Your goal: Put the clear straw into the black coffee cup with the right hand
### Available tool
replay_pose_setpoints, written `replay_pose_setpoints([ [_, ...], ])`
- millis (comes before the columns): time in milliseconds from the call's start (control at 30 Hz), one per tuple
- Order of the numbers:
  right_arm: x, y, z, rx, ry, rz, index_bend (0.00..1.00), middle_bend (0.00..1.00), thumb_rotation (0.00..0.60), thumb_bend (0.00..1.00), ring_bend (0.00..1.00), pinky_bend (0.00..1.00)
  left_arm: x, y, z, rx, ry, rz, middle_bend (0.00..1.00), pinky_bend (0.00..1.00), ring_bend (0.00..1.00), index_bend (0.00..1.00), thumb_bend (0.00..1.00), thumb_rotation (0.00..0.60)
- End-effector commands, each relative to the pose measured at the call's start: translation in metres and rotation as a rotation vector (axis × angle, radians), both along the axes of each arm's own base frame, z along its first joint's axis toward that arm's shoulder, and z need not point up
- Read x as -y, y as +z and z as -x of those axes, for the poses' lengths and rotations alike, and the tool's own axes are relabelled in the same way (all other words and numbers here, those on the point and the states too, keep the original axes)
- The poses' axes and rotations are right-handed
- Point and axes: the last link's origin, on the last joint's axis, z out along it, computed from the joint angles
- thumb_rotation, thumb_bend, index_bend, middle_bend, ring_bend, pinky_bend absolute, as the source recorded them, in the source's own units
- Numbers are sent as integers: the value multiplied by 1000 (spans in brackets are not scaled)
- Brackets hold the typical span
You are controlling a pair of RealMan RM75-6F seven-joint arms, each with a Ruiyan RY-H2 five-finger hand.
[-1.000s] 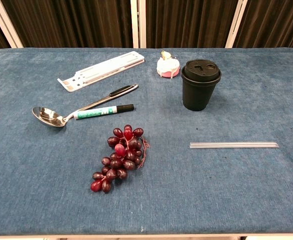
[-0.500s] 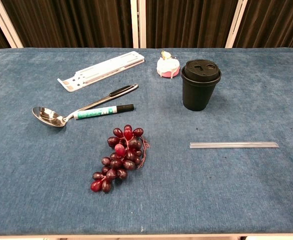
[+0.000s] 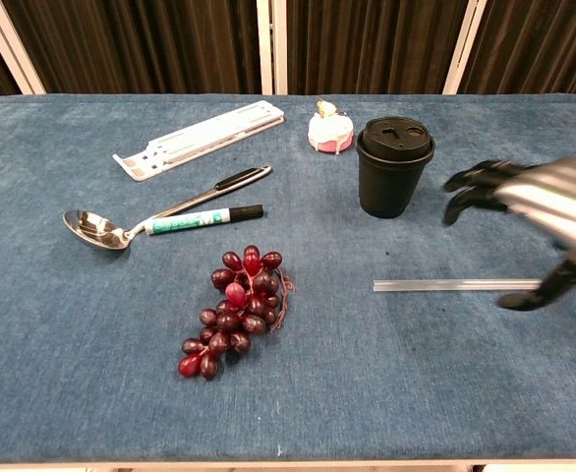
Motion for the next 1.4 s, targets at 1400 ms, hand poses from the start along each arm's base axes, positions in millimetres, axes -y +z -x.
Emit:
replay_pose_setpoints([
  [1400,16,-28,-21,3,55,-4,655,285,600,586,187,326,3,1,8,-9,18,1,57,0,4,22,57,600],
])
